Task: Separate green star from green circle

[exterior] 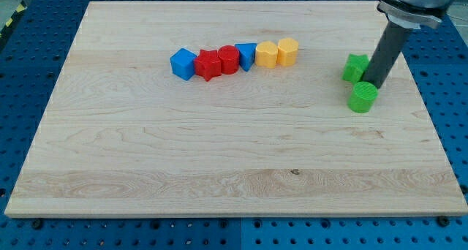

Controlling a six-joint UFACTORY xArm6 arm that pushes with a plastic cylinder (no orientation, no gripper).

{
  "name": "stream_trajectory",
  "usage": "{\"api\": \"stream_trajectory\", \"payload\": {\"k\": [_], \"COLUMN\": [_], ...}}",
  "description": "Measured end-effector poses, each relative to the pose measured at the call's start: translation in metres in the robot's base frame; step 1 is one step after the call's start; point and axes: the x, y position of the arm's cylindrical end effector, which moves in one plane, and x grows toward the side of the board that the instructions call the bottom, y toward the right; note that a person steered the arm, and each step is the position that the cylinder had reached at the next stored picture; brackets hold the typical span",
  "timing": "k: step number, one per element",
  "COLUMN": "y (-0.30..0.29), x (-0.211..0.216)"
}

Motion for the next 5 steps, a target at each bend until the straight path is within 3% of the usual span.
{"api": "stream_trajectory", "payload": {"k": [2,5], "y": [-0.039,-0.014], "x": [-0.025,-0.034]}}
